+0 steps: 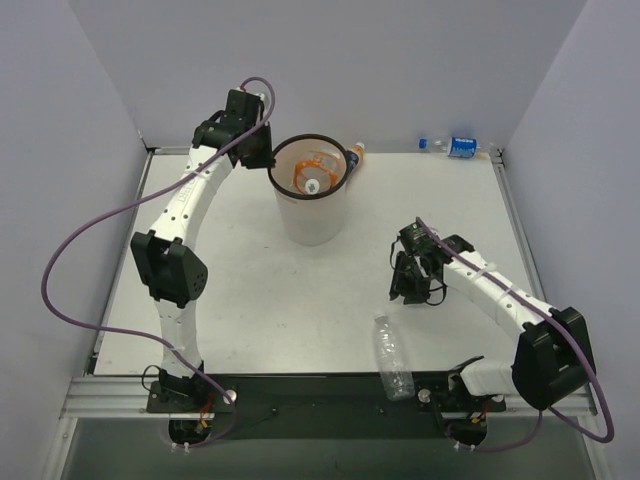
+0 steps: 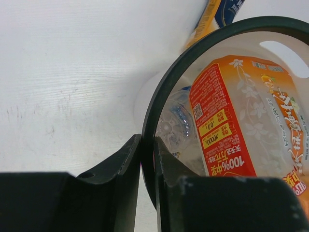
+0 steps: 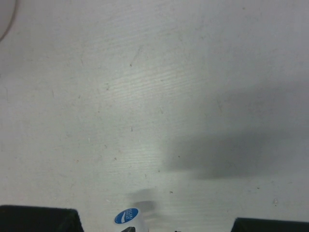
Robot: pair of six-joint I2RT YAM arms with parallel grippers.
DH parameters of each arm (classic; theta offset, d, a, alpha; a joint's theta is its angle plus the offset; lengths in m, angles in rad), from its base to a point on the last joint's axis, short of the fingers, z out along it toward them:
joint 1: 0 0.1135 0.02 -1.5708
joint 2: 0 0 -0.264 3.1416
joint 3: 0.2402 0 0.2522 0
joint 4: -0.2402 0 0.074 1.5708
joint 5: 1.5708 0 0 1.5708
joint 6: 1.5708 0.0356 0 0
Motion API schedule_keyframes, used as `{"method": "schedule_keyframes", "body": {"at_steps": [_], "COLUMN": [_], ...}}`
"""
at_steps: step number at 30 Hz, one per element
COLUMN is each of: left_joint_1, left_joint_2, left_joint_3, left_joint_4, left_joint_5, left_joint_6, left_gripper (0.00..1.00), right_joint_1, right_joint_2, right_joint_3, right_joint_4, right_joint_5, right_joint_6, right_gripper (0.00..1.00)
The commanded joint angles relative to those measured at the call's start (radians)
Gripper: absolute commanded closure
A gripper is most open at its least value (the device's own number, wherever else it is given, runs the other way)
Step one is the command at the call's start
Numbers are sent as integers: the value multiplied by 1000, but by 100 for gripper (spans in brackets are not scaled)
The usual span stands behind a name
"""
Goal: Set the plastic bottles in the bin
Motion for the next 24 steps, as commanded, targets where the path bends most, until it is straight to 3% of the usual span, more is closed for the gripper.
{"method": "schedule_keyframes", "body": {"at_steps": [1,9,19,24], "left_joint_1": [5,8,19,22], "left_joint_2": [-7,-36,-125,-203], "left_joint_3": [40,36,-1,-30], "left_joint_4": [48,45,21,18], "left_joint_5": [15,15,24,-11], "left_joint_6": [-20,-34,-92,-122], "left_gripper": [71,51,29,23], "right_joint_1": [-3,109,171,201], "right_joint_2": [-18,8,128,197], "right_joint_3": [65,85,90,101], "right_joint_4": [-80,-44,25,49], "right_joint_5": [53,142,130,117], "right_joint_6": [-64,-209,-229,-241], "right_gripper": [66,45,45,45]}}
